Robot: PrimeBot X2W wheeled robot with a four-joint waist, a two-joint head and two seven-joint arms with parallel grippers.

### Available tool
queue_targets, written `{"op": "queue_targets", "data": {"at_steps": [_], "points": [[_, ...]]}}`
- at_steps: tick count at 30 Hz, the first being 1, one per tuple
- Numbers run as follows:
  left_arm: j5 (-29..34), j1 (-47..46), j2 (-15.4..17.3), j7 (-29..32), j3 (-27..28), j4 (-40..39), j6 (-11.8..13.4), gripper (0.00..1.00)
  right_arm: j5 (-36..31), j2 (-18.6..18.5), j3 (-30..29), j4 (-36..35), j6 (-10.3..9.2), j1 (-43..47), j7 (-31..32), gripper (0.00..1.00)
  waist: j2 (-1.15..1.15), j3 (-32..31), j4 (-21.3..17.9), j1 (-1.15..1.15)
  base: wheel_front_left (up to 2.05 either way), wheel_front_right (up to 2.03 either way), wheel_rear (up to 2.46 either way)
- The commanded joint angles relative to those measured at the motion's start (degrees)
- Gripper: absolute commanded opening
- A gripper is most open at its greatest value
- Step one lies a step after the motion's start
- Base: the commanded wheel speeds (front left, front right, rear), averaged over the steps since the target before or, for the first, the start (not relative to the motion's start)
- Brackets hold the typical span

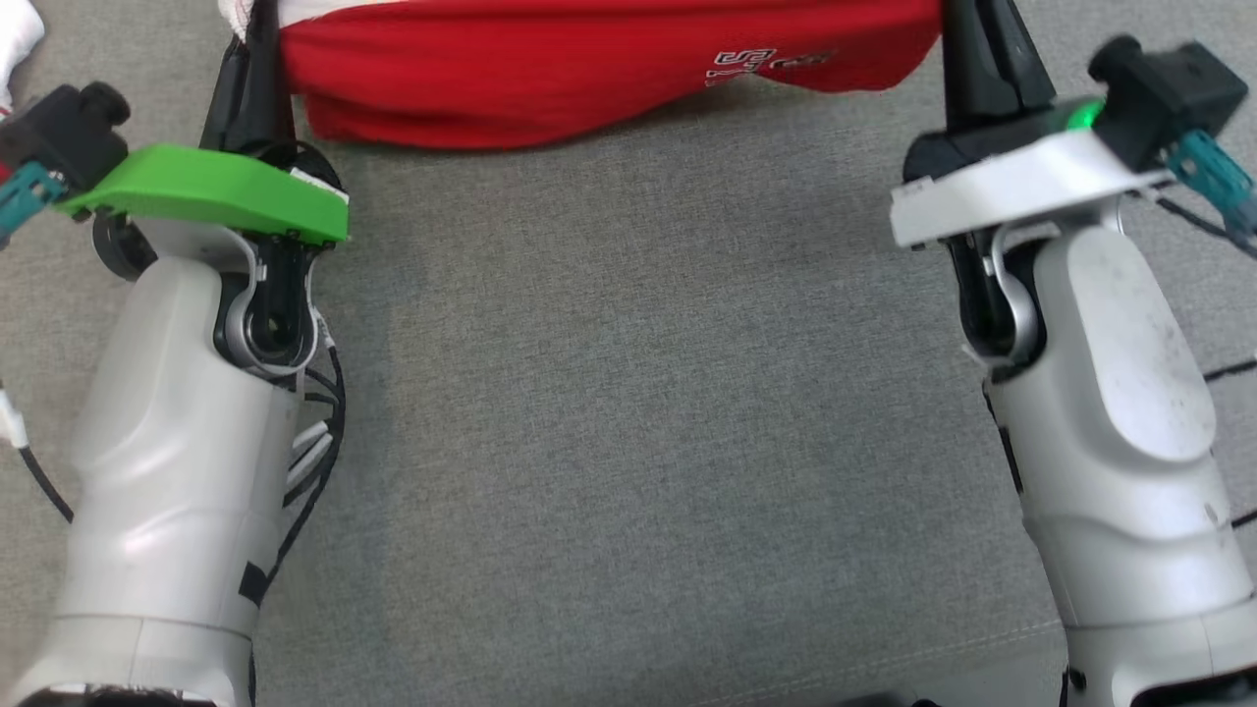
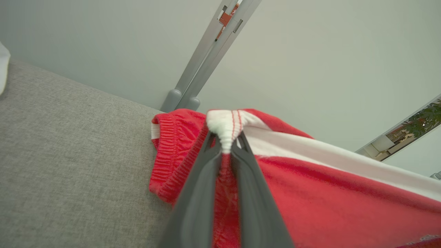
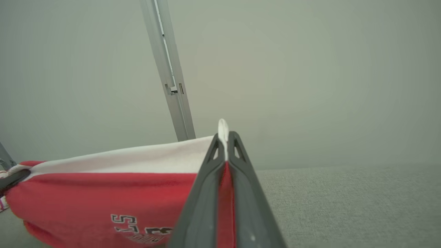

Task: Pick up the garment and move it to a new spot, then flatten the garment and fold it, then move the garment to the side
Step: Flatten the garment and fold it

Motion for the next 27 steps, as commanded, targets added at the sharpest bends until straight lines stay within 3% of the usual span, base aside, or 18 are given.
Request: {"op": "queue_targets", "data": {"at_steps": [1, 7, 14, 27], "points": [[1.1, 1.7, 0.4, -0.5, 1.6, -1.8, -0.1, 0.00, 0.4, -0.3, -1.2, -2.1, -0.13, 1.9, -0.3, 0.00, 0.00, -0.1, 0.4, -0.01, 0.00, 0.00, 0.00], [7.3, 10.4, -1.5, -0.5, 5.6, -13.7, -0.3, 0.00, 1.6, -0.4, -5.0, -12.2, -0.19, 10.8, -0.3, 0.00, 0.00, -2.1, 1.6, -0.01, 0.00, 0.00, 0.00], [9.9, 23.9, -3.4, -0.5, 7.3, -27.4, -0.3, 0.00, 2.6, -0.3, -7.2, -21.7, -0.19, 21.6, -0.3, 0.00, 0.00, -7.2, 2.1, -0.01, 0.00, 0.00, 0.00], [8.9, 46.3, -5.8, -0.6, 11.3, -41.3, -0.1, 0.00, 2.1, -0.3, -8.3, -34.1, -0.49, 40.1, -0.4, 0.00, 0.00, -17.0, 0.9, -0.01, 0.00, 0.00, 0.00]]}}
